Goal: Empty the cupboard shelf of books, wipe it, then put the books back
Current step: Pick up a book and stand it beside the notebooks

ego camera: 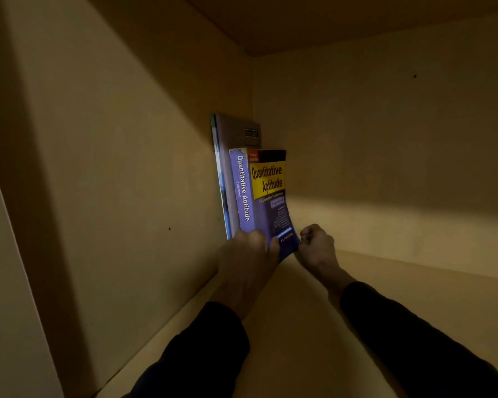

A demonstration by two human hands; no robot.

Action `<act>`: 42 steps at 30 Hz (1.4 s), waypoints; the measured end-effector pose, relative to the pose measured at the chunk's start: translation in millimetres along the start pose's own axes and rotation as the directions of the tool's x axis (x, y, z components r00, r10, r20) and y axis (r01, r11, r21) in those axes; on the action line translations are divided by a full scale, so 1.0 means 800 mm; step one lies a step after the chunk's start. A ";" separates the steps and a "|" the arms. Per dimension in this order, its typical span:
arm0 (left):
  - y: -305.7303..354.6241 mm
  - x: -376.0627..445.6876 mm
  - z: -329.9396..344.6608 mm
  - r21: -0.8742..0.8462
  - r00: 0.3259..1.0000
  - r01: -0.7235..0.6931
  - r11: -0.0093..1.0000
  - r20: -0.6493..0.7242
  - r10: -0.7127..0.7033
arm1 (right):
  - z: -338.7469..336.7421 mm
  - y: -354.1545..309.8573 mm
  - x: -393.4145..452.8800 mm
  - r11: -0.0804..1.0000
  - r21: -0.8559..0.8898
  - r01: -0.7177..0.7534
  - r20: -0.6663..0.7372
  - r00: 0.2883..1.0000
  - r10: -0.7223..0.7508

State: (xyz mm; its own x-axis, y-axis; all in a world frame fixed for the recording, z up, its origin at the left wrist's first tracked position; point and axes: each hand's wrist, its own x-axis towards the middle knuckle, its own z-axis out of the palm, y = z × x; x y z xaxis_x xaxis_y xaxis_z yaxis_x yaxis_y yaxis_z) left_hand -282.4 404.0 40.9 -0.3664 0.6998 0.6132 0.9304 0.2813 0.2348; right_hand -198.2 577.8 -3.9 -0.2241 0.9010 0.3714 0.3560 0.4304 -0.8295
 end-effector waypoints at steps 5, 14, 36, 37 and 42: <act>0.005 -0.006 0.005 -0.051 0.999 -0.039 0.998 -0.018 0.038 | -0.017 -0.005 -0.023 0.996 -0.087 0.030 -0.030 0.999 -0.033; 0.018 -0.018 0.019 -0.145 0.990 -0.114 0.983 0.061 0.124 | -0.053 -0.016 -0.080 0.968 -0.228 0.109 0.028 0.994 -0.106; 0.066 -0.072 0.002 -0.387 0.957 -0.158 0.909 0.166 0.237 | -0.153 -0.040 -0.206 0.855 -0.513 0.076 0.016 0.997 -0.079; 0.067 -0.077 -0.003 -0.384 0.958 -0.152 0.911 0.170 0.231 | -0.158 -0.043 -0.209 0.849 -0.522 0.078 0.014 0.996 -0.083; 0.075 -0.105 -0.025 -0.366 0.955 -0.120 0.923 0.210 0.208 | -0.185 -0.057 -0.231 0.835 -0.545 0.074 0.025 0.997 -0.073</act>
State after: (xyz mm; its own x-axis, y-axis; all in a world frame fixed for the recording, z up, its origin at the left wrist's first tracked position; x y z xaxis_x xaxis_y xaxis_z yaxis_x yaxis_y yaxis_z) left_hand -195.6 349.3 18.4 -0.1581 0.8652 0.4758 0.9057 -0.0650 0.4190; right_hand -38.7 399.3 26.7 -0.2719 0.8658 0.4201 0.7751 0.4557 -0.4376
